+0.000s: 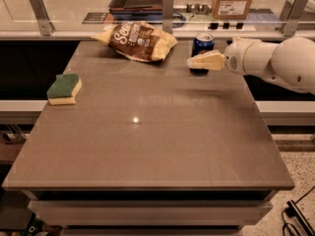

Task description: Move pepsi can near sponge

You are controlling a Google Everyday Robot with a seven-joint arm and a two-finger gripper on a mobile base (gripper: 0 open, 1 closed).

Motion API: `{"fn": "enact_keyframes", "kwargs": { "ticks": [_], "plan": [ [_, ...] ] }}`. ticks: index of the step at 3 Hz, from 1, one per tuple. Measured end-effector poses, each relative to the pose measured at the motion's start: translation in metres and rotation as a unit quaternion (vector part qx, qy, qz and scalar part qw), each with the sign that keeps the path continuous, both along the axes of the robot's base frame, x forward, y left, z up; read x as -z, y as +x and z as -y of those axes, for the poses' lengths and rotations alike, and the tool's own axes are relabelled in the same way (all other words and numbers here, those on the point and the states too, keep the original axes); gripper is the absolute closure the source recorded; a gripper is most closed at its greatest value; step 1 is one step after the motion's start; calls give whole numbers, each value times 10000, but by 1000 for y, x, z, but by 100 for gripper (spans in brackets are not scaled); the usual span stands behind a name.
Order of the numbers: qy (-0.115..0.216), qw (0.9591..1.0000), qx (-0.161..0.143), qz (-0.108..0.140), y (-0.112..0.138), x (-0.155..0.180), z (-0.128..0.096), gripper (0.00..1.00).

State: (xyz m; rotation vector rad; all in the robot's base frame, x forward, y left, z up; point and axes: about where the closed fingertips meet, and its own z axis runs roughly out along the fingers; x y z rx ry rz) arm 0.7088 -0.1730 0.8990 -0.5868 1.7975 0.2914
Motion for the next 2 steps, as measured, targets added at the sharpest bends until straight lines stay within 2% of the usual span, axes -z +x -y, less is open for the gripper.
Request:
{"fn": "enact_keyframes", "kwargs": {
  "ticks": [2],
  "plan": [
    [151,9995,-147,241,18,0,0,0]
  ]
}}
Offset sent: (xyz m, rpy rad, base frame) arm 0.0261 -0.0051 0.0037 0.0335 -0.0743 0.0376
